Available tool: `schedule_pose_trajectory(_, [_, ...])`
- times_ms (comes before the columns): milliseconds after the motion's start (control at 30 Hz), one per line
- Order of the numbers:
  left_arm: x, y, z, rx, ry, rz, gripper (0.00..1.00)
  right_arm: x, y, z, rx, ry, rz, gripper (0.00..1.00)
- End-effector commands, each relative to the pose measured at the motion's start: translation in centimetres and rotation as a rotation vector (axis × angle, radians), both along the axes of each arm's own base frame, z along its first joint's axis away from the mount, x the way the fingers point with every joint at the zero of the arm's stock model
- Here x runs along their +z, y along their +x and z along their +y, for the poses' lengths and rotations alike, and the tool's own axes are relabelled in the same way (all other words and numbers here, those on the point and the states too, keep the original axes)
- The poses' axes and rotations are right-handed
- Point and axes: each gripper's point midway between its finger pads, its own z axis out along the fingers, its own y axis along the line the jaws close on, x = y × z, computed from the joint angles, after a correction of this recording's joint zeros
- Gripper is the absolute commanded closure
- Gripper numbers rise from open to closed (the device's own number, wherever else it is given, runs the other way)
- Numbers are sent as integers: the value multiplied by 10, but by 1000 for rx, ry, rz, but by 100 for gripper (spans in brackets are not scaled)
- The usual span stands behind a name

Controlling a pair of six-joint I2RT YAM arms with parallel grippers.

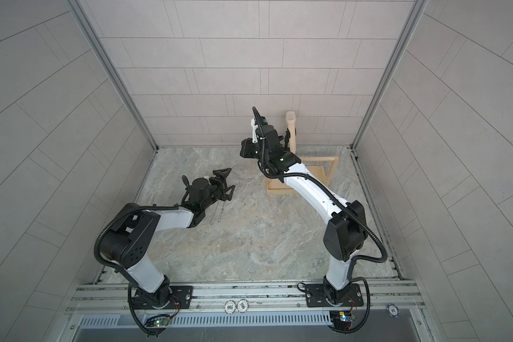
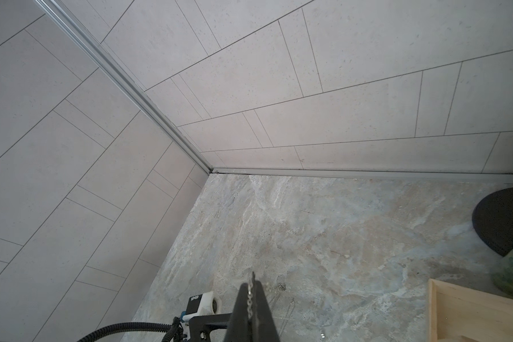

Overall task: Take the necklace off the jewelry display stand
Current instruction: Take off the necklace from the stand.

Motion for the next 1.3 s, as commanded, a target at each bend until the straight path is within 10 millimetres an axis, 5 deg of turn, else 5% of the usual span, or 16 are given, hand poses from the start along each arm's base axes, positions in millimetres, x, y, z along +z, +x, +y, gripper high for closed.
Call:
schedule_pose_trajectory(0, [18, 3, -2, 29, -95, -38, 4, 12, -2, 9, 6, 81, -12, 100])
schedule_pose_trajectory(433, [16, 9, -6, 87, -209, -46, 13, 3, -4, 22, 12, 192, 8, 100])
schedule_pose_trajectory(667, [18, 13, -7, 103, -232, -67, 27, -4, -8, 27, 19, 221, 27, 100])
schedule_pose_trajectory(1267, [14, 10, -25, 98, -252, -58, 38, -5, -16, 23, 17, 255, 34, 100])
